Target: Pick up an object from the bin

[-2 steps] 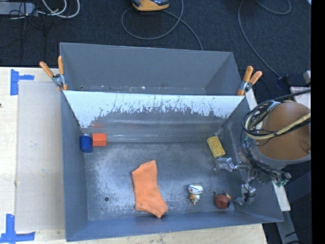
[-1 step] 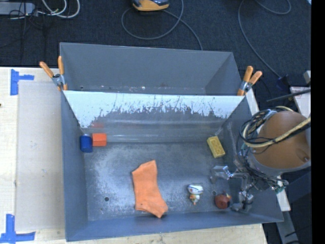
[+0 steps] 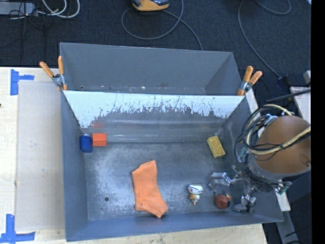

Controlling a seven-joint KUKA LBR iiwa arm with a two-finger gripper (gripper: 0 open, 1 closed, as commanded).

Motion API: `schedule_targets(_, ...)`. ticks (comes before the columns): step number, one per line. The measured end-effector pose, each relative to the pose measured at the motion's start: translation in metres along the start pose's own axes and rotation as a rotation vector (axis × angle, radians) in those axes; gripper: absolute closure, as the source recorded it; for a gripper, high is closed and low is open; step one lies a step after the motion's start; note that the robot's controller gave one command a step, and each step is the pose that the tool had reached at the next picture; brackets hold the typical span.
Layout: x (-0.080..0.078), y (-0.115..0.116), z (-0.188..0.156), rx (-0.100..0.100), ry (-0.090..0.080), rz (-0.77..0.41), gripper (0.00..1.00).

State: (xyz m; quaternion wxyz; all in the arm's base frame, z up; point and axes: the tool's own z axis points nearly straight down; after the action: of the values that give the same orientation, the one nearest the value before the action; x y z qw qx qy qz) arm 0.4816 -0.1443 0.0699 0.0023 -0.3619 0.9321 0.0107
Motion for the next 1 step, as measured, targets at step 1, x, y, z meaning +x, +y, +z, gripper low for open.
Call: schedule_targets(1,-0.003,0.0079,-0.0016,0.01,-0.002,0.003,0.0)
